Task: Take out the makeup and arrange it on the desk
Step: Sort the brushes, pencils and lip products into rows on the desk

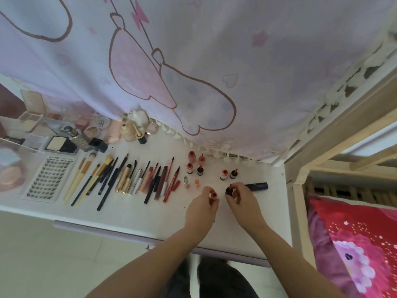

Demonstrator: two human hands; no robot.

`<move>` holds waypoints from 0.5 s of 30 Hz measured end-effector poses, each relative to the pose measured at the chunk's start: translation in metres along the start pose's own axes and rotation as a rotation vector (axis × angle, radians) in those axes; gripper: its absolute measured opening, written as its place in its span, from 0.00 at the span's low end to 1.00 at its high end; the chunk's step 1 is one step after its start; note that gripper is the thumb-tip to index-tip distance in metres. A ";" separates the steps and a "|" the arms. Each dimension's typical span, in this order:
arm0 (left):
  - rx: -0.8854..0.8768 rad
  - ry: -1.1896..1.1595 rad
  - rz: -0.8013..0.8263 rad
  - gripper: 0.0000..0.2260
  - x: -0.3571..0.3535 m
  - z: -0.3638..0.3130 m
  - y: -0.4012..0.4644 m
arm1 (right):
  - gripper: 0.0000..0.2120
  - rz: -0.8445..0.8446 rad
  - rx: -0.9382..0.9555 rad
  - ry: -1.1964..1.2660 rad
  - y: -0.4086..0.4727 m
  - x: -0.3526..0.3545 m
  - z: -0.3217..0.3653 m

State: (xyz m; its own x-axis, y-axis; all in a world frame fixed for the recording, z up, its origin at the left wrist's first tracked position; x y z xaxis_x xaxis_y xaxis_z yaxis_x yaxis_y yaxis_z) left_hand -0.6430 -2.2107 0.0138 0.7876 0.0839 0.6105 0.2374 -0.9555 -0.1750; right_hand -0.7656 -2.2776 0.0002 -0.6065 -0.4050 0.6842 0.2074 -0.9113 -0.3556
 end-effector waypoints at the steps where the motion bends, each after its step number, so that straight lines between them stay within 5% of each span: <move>1: 0.003 0.011 -0.013 0.03 -0.001 0.002 0.003 | 0.08 0.001 0.010 -0.024 0.003 -0.005 0.002; 9: 0.042 0.046 -0.050 0.03 -0.009 0.013 0.014 | 0.07 0.022 0.057 -0.128 0.016 -0.022 0.003; 15: 0.112 0.006 0.003 0.13 -0.005 0.024 -0.004 | 0.15 0.011 0.076 -0.106 0.014 0.017 -0.004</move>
State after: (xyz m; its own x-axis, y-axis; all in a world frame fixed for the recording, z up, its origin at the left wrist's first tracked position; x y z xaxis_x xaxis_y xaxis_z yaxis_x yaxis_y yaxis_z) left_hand -0.6339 -2.2000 -0.0071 0.7850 0.0788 0.6145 0.2971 -0.9183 -0.2617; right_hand -0.7759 -2.2970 0.0047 -0.5200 -0.4170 0.7454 0.2735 -0.9081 -0.3172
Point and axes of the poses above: each hand's wrist, its own y-axis towards the middle knuckle, its own x-axis out of the back of the hand, z = x × y, the point moved 5 cm from there along y, towards the middle knuckle, and after that the axes turned 10 degrees about -x, right-handed, at the moved point
